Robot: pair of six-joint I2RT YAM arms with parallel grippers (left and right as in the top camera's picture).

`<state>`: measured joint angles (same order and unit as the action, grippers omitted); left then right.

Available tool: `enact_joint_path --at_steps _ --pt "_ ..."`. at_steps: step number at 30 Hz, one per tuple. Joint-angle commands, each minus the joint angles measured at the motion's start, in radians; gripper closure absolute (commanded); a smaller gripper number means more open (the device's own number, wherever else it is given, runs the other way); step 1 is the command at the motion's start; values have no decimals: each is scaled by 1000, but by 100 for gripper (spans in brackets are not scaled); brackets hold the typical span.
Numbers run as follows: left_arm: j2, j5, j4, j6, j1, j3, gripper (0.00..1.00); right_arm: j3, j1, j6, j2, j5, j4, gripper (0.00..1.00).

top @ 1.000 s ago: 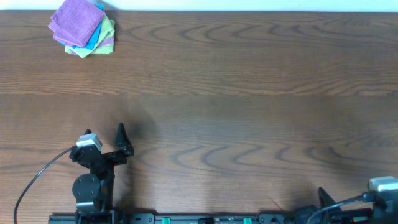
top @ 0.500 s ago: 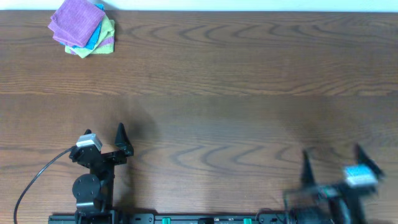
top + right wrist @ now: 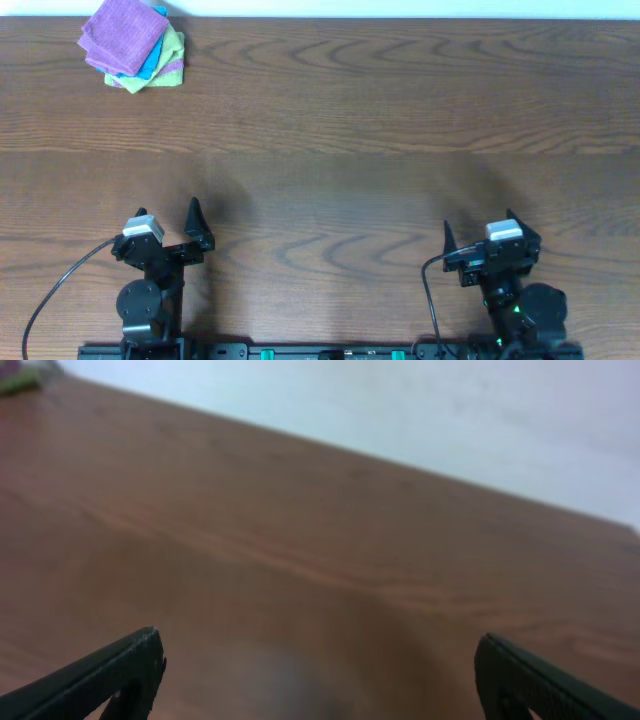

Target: Fold the cloth

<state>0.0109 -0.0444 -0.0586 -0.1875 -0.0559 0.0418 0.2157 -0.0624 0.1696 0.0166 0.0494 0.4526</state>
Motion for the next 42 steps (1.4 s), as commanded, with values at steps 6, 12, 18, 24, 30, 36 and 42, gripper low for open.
enact_joint_path --at_steps 6,12,18,24,30,36,42 --pt "-7 14 -16 -3 4 -37 5 -87 18 11 -11 -8 -3 1" --pt "-7 14 -16 -3 4 -37 5 -87 18 11 -11 -15 -2 1" --pt "-7 15 -16 -3 4 -37 4 -87 18 11 -11 -15 -2 1" --pt "-7 14 -16 -3 4 -37 4 -87 18 11 -11 -15 -2 1" --pt "-7 15 -16 -3 4 -37 4 -87 18 11 -11 -15 -2 1" --pt "-7 15 -16 -3 4 -37 5 -87 18 11 -11 -15 -2 1" --pt "-7 14 -16 -3 4 -37 5 -87 18 11 -11 -15 -2 1"
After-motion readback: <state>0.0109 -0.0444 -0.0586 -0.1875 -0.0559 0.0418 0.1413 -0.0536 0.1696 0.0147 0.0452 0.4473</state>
